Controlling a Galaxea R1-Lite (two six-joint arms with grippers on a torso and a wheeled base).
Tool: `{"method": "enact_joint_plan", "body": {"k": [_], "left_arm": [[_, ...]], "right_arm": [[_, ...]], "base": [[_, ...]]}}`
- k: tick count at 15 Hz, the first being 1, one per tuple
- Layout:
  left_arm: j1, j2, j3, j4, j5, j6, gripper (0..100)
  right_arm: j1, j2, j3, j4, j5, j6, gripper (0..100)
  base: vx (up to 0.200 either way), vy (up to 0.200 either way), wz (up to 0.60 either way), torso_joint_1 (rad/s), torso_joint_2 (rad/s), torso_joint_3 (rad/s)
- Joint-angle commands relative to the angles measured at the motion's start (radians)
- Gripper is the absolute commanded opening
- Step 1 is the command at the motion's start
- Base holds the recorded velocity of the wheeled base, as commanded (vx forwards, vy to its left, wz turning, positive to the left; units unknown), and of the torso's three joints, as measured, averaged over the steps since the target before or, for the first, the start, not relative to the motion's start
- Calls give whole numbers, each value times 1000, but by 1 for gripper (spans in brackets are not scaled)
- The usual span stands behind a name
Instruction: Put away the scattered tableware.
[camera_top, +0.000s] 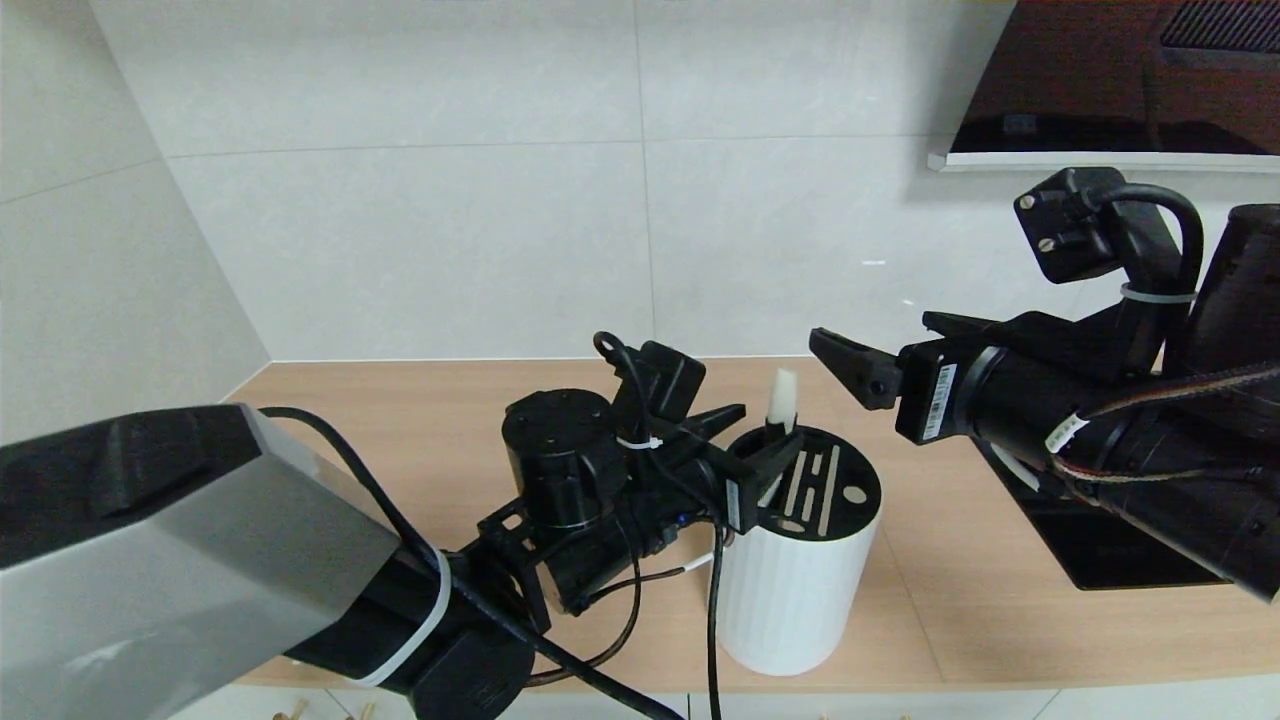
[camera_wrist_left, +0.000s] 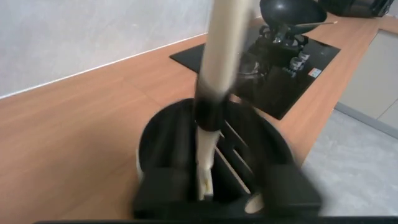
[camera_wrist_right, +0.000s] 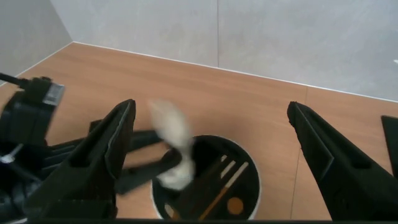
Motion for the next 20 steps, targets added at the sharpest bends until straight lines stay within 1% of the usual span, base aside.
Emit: {"method": "enact_joint_plan", "body": {"k": [1, 6, 7, 9, 10, 11, 12, 13, 14, 15, 16, 17, 18, 19, 20], "left_arm": [[0, -4, -1, -3, 1, 0, 100], [0, -23, 1, -4, 5, -3, 100], [0, -58, 5, -4, 10, -3, 100], [26, -195, 50, -13, 33, -3, 100], [49, -280, 85, -13, 36, -3, 100], [87, -360, 123, -13, 36, -5, 100], [141, -432, 171, -13, 33, -5, 100], [214, -500, 229, -13, 33, -12, 100], [268, -560, 298, -15, 30, -29, 100], [299, -606, 343, -13, 30, -42, 100], [343, -689, 407, -13, 27, -62, 100], [362, -756, 442, -13, 27, -65, 100], [371, -834, 461, -6, 28, -65, 100], [377, -876, 467, 7, 30, -65, 100], [388, -946, 484, 51, 32, -63, 100]], "right_arm": [[0, 0, 0, 0, 0, 0, 100], [0, -1, 1, -2, 0, 0, 100], [0, -3, 0, -2, 0, 0, 100], [-4, -27, 8, -2, 0, 0, 100], [-8, -55, 20, 3, 1, 0, 100], [-12, -76, 28, 3, -5, 0, 100], [-29, -98, 49, 3, -16, 0, 100], [-64, -136, 100, -5, -31, 0, 100], [-84, -199, 155, -3, -39, 1, 100], [-87, -253, 209, -2, -39, 1, 100], [-107, -360, 302, 4, -39, -2, 100], [-139, -440, 356, 17, -37, -26, 100], [-221, -526, 391, 50, -31, -72, 100], [-271, -572, 400, 77, -23, -89, 100], [-333, -645, 405, 123, -6, -103, 100]], "base": [[0, 0, 0, 0, 0, 0], [0, 0, 0, 0, 0, 0], [0, 0, 0, 0, 0, 0], [0, 0, 0, 0, 0, 0], [0, 0, 0, 0, 0, 0], [0, 0, 0, 0, 0, 0], [0, 0, 0, 0, 0, 0], [0, 0, 0, 0, 0, 0], [0, 0, 0, 0, 0, 0], [0, 0, 0, 0, 0, 0], [0, 0, 0, 0, 0, 0], [0, 0, 0, 0, 0, 0], [0, 0, 0, 0, 0, 0], [0, 0, 0, 0, 0, 0], [0, 0, 0, 0, 0, 0]]}}
